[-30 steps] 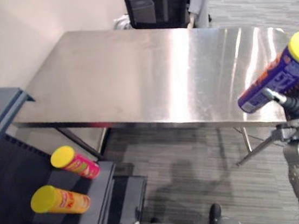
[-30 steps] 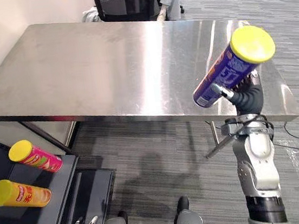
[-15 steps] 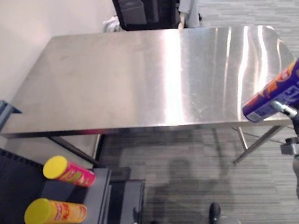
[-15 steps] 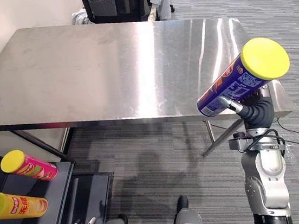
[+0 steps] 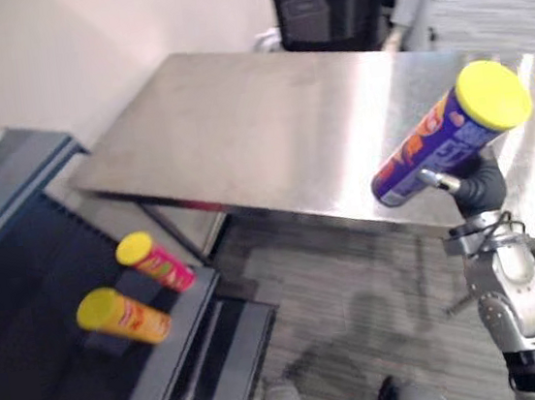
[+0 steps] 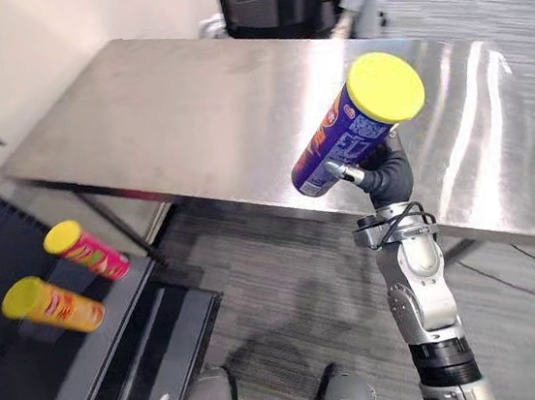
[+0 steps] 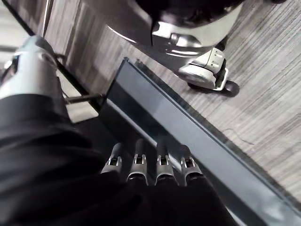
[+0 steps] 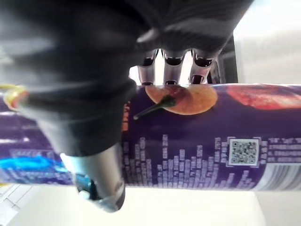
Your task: Put the gum and the chips on the shelf.
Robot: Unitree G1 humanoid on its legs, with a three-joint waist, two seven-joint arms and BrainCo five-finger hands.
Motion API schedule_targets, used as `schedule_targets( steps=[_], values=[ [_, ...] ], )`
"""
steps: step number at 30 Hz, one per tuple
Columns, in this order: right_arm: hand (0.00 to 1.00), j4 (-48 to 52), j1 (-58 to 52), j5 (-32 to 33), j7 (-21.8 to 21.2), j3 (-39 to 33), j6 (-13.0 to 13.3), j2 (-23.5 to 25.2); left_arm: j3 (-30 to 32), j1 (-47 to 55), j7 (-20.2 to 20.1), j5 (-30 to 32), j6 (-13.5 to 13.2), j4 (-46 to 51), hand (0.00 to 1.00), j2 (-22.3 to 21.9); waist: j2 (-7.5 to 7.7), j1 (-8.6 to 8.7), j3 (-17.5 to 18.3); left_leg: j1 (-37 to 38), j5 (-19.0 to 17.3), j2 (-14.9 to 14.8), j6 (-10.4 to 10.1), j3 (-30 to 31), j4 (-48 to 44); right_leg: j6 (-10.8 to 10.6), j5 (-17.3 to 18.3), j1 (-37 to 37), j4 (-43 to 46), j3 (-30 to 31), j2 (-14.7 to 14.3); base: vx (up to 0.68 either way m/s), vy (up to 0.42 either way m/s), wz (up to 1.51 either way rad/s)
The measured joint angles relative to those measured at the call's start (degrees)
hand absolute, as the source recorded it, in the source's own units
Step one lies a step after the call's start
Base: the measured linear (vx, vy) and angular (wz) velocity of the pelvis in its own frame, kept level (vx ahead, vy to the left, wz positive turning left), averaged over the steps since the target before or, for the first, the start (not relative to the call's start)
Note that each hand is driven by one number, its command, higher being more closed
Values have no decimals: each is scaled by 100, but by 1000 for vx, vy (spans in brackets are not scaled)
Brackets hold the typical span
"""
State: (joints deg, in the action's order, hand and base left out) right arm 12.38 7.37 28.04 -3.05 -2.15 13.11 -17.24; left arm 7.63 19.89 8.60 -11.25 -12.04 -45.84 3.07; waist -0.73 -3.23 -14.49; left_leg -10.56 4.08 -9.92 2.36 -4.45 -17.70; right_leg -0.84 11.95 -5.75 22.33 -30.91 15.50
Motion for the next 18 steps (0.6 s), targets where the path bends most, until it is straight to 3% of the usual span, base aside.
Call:
schedule_targets(
  steps=[1,3,9,14,16,18],
  values=[
    [100,4,-1,4,14,-100,21,-21,-1,15,-2,8,6,-4,0,-63,-40,1,-32,-164,-362,-201,-8,-525,-831,188,20,44,31,-378,58,-108,-249,144],
    [100,9,-45,8,33,-109,34,-19,-4,77,6,23,18,-79,0,-82,-13,-11,-45,4,-742,-415,30,-1151,-1701,316,101,110,73,-744,196,-93,-208,103],
    [100,38,-77,110,75,-181,138,-104,86,67,7,49,-63,-474,0,-51,50,84,46,802,-897,-589,33,-2062,-2100,268,149,-85,95,-1825,687,-166,-123,119],
    [100,45,-82,64,177,-98,131,-101,80,82,-3,118,-161,-790,0,-31,-12,146,328,1436,-609,-300,8,-2587,-663,229,117,-468,299,-2669,899,-209,59,97],
    [100,45,-114,-17,290,-91,116,-92,67,42,-2,132,-168,-825,0,107,116,167,425,1473,-680,-84,-65,-2713,59,210,69,-583,365,-2982,1081,-204,112,83],
    [100,67,-121,-113,409,-158,115,-122,40,-32,-1,135,-185,-835,0,139,112,188,509,1492,-899,47,-339,-2794,780,409,-69,-611,387,-3393,1147,-233,141,82]
  ],
)
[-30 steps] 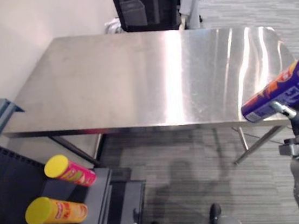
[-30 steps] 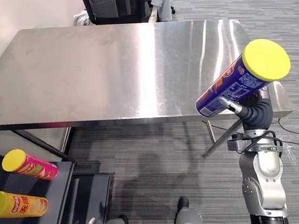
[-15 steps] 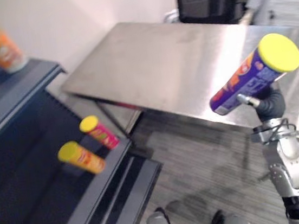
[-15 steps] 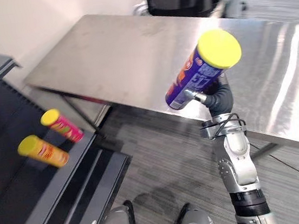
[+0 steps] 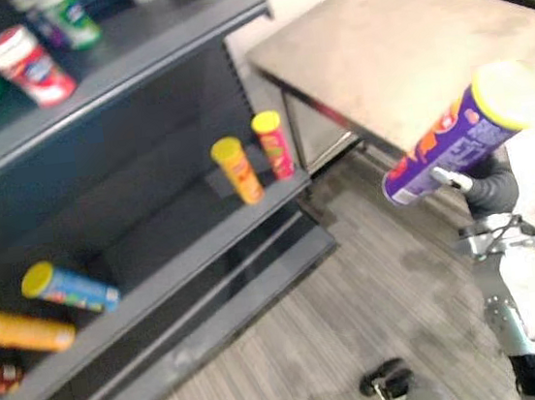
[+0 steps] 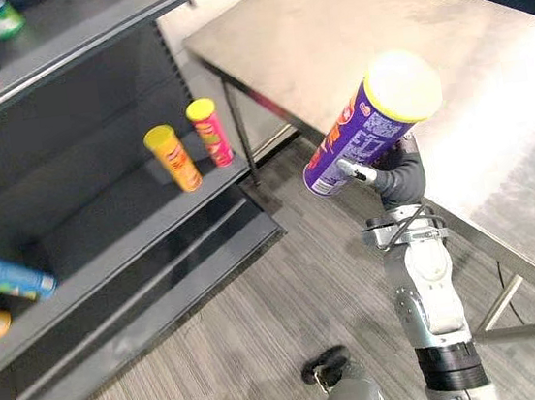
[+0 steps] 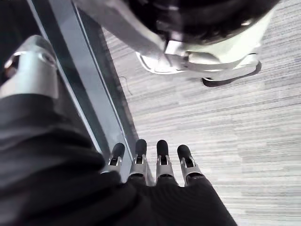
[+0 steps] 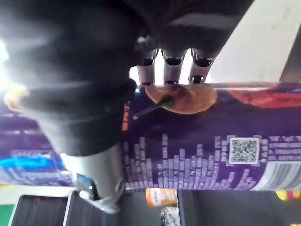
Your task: Put the gum and the chips on the shelf.
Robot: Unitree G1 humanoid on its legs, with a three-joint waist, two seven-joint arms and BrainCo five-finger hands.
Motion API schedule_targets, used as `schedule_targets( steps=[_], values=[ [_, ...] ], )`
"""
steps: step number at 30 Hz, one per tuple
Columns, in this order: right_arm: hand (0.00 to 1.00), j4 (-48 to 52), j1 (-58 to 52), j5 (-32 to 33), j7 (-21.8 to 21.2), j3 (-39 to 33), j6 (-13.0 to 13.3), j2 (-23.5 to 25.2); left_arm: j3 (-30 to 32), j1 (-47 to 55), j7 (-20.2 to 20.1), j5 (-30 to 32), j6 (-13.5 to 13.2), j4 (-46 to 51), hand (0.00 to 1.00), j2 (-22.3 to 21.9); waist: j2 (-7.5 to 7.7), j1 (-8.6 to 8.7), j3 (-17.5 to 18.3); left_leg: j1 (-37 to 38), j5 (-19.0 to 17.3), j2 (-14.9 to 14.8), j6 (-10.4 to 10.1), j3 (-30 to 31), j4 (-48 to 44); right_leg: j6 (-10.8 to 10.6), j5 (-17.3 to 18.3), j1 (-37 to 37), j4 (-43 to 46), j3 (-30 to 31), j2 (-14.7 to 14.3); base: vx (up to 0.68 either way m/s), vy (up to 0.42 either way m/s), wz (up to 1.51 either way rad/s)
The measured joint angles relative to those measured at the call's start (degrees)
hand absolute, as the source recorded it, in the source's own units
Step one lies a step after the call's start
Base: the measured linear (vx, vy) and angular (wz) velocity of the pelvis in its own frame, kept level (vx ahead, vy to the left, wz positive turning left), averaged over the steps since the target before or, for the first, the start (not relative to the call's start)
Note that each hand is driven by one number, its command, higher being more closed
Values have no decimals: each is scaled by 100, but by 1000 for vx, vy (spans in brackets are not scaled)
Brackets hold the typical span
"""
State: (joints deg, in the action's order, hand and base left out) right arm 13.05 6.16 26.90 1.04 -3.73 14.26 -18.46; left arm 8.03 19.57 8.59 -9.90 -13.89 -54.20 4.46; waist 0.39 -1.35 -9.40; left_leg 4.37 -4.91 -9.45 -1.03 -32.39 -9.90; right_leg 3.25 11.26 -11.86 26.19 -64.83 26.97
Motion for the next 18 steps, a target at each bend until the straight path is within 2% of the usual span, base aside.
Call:
schedule_targets(
  steps=[2,3,4,6,9,18],
  values=[
    [100,1,-2,-3,113,-45,-3,-48,-107,-99,4,5,-6,-9,0,12,-53,2,33,4,-305,31,-214,-24,437,93,-54,-40,151,-268,66,-194,172,62],
    [100,0,-16,-5,139,-35,-14,-50,-102,-148,4,5,-5,-25,0,75,54,-28,28,-2,-274,109,-468,-27,598,126,-73,-110,276,-299,203,-176,158,45],
    [100,2,-45,-13,139,-30,-59,-67,-108,-154,20,5,0,-52,0,130,123,-30,32,-18,-247,207,-460,-6,705,183,-125,-98,333,-367,322,-204,121,24],
    [100,39,-225,-13,187,-46,-101,-85,-150,-78,57,-3,15,-73,0,144,60,-28,69,85,-240,276,-464,-6,827,88,-420,12,284,-345,361,-168,89,11],
    [100,128,-429,-86,270,-51,-114,-86,-158,-73,120,-21,11,-73,0,184,41,-26,112,81,-231,241,-459,29,838,120,-665,-5,324,-189,356,-45,77,7],
    [100,187,-231,-333,335,-63,-171,-85,-140,-130,120,-27,-48,-64,0,193,39,-56,114,-215,-152,47,-594,161,594,164,-727,-194,494,129,318,60,10,13]
  ],
)
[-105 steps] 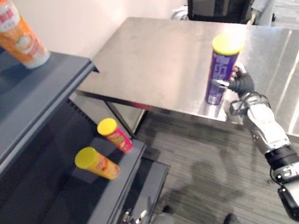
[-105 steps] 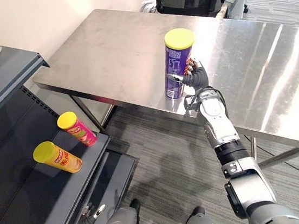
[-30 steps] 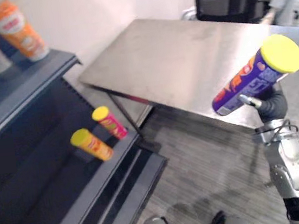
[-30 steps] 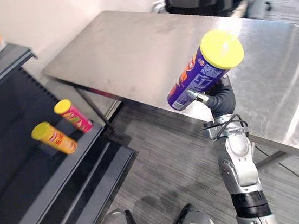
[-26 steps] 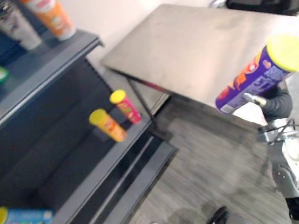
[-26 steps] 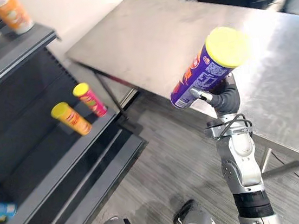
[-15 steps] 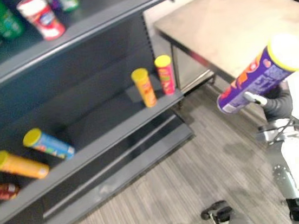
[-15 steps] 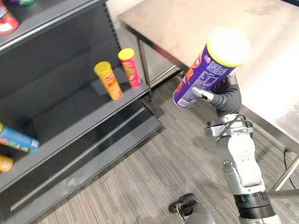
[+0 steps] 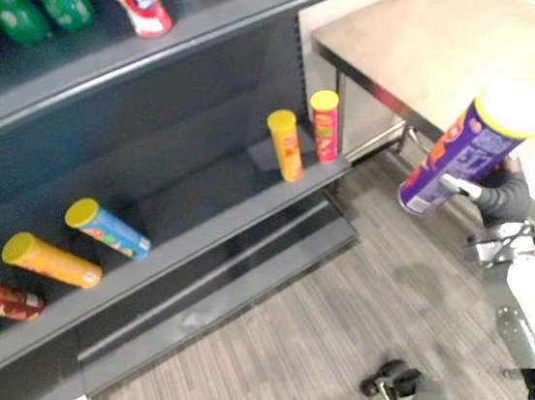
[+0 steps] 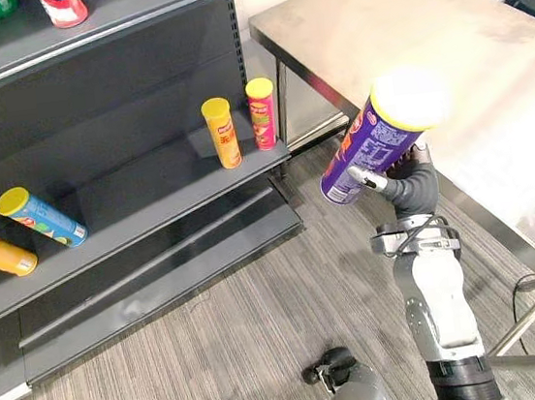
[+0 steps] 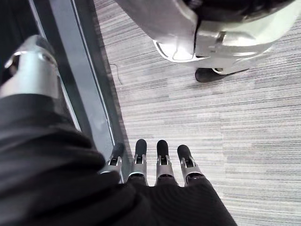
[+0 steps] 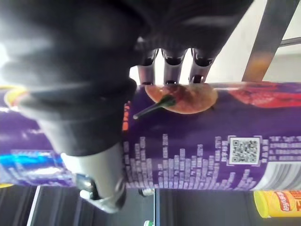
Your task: Put the gum and the chips on the shelf.
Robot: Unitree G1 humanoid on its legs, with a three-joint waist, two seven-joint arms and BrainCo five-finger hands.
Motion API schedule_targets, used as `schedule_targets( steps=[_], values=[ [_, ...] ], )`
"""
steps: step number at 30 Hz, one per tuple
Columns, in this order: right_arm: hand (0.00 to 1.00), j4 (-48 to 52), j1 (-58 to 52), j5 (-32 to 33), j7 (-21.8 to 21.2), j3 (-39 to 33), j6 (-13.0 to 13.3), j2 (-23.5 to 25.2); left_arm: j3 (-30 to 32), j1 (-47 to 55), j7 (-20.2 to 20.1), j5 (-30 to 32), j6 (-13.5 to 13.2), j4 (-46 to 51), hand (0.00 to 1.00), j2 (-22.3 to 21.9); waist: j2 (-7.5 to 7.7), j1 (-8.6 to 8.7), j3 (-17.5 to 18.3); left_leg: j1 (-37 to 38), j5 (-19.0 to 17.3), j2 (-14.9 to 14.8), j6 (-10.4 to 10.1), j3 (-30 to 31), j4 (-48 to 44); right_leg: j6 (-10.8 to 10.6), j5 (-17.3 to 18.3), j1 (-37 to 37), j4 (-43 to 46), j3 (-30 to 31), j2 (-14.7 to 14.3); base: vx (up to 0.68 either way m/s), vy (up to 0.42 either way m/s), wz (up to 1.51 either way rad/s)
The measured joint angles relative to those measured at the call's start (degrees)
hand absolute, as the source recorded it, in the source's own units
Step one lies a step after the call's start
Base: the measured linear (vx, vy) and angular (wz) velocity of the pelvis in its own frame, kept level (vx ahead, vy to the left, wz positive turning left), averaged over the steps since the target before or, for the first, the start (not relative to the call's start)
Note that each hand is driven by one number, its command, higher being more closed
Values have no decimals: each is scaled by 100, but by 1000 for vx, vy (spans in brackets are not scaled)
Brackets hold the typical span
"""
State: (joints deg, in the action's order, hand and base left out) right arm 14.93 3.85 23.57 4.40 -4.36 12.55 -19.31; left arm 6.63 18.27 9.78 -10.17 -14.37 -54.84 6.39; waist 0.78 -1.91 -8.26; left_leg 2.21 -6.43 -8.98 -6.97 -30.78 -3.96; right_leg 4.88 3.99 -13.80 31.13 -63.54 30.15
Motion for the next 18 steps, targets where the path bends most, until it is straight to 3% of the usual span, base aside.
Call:
schedule_targets(
  steps=[18],
  values=[
    [100,-11,595,-350,-237,101,-9,8,92,-107,-5,-90,-139,129,0,-71,65,-204,-650,-217,-584,-168,46,12,-902,-10,-6,90,117,400,108,5,-3,3]
  ],
)
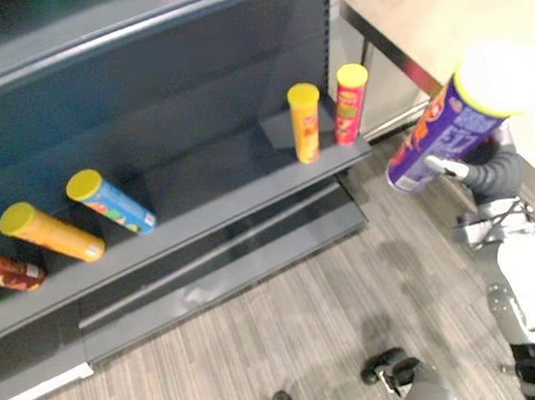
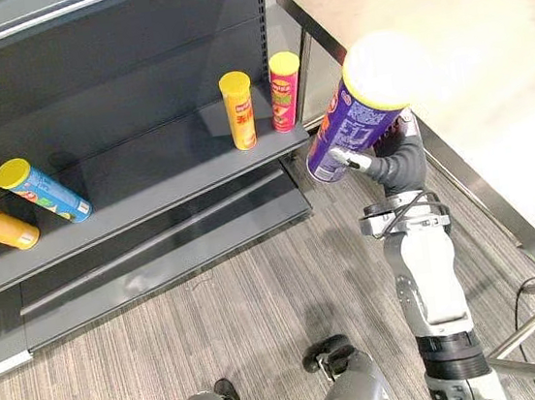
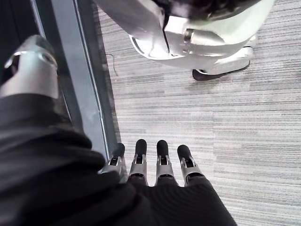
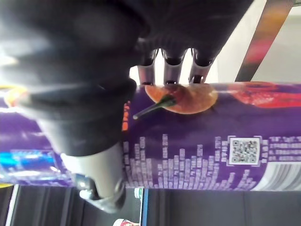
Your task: Put the gum and the chips on the shelf.
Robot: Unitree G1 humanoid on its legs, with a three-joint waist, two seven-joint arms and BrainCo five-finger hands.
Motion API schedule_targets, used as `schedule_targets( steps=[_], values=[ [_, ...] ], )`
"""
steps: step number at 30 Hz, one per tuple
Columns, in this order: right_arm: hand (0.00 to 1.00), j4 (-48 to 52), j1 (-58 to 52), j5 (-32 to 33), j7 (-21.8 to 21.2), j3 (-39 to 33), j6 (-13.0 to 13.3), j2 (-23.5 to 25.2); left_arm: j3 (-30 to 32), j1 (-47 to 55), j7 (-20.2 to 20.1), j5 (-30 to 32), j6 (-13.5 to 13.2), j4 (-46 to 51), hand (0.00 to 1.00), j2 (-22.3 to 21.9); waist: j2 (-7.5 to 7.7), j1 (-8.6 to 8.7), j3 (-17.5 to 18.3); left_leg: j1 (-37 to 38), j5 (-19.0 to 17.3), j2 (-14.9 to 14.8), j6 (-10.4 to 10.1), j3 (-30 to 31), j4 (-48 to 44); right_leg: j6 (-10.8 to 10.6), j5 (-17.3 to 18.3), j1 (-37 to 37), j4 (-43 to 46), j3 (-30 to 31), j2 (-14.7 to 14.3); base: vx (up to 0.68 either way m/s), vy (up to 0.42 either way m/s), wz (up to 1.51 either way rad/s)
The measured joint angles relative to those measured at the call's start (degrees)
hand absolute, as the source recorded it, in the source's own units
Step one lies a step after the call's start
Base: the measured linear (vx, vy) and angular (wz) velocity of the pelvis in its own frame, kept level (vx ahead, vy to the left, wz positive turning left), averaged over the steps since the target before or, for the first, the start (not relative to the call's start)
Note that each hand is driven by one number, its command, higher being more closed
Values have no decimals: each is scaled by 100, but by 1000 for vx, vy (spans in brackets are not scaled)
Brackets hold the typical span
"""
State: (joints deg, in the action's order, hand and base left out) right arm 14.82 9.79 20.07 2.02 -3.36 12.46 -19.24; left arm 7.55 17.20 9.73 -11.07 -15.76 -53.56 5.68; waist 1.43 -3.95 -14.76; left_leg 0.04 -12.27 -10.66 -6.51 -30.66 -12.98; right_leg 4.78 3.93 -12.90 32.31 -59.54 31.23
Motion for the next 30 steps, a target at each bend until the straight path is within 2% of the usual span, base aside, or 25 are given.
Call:
schedule_targets(
  steps=[5,11,13,14,16,17,18,19,20,21,22,25,26,27,30],
  values=[
    [100,-2,35,1,-54,79,0,4,100,3,12,-1,6,118,0,-94,22,-130,-86,-108,-201,-45,42,66,-376,-61,-40,48,-6,20,51,-5,10,5],
    [100,-4,189,-1,-466,432,0,218,183,5,81,-3,74,182,0,-153,42,-186,-194,-188,-636,-95,199,208,-992,-226,-235,330,-136,44,95,-43,58,6],
    [100,-12,186,-1,-511,510,-5,245,192,3,120,-4,109,228,0,-189,-7,-229,-220,-299,-762,-117,294,323,-1222,-213,-520,332,-160,93,117,-56,131,11],
    [100,-33,186,-1,-511,555,-6,244,210,1,123,-5,169,274,0,-199,-36,-247,-243,-316,-800,-116,352,409,-1340,-214,-780,331,-152,266,141,-70,170,36],
    [100,-113,186,0,-513,618,-3,245,246,5,127,-3,231,412,0,-207,-119,-246,-286,-404,-879,-76,488,707,-1534,-150,-1368,305,-73,1107,108,-88,177,62],
    [100,-147,184,0,-500,628,-3,247,245,6,132,3,246,457,0,-200,-144,-236,-302,-410,-915,-47,555,879,-1567,-52,-1532,266,-36,1556,40,-40,174,97],
    [100,-195,167,-1,-485,640,3,277,227,-3,145,3,261,577,0,-160,-199,-174,-319,-476,-995,-34,629,1345,-1646,-240,-1307,72,58,2682,-309,3,115,131],
    [100,-180,163,-2,-433,678,24,312,187,-29,164,5,261,601,0,-50,-142,-135,-310,-677,-1020,14,678,1681,-1762,-611,-667,-21,33,3546,-773,25,60,135],
    [100,-178,162,-1,-408,698,36,339,178,-43,181,4,263,600,0,-10,-109,-138,-308,-732,-1026,62,689,1772,-1800,-702,-466,-45,-14,3797,-950,41,-23,129],
    [100,-178,162,1,-392,793,49,390,173,-41,251,-2,358,518,0,51,-73,-151,-287,-785,-1037,266,708,1945,-1852,-789,-223,-109,-153,4160,-1190,42,-9,86],
    [100,-178,160,1,-397,829,65,396,157,-34,264,-6,406,500,0,41,-86,-142,-293,-786,-1041,348,715,2011,-1867,-837,-122,-137,-198,4299,-1236,65,-5,87],
    [100,-176,132,11,-432,862,98,404,59,-91,272,-7,449,485,0,98,-165,-112,-308,-925,-1031,537,693,2397,-1962,-1037,2,-305,-355,5246,-1509,57,-44,71],
    [100,-176,115,12,-429,857,97,400,60,-132,272,-7,455,455,0,126,-167,-101,-305,-979,-1020,565,667,2528,-2025,-1204,110,-221,-404,5355,-1522,81,-166,80],
    [100,-176,126,15,-431,859,98,401,70,-171,273,-6,463,432,0,157,-159,-115,-301,-1016,-997,575,557,2659,-2057,-1446,281,-28,-521,5314,-1533,93,-221,58],
    [100,-177,163,30,-388,863,98,397,59,-158,206,-5,461,407,0,64,-161,-122,-302,-951,-806,463,235,2819,-1878,-1392,422,104,-522,5091,-1625,52,-197,25]
  ],
)
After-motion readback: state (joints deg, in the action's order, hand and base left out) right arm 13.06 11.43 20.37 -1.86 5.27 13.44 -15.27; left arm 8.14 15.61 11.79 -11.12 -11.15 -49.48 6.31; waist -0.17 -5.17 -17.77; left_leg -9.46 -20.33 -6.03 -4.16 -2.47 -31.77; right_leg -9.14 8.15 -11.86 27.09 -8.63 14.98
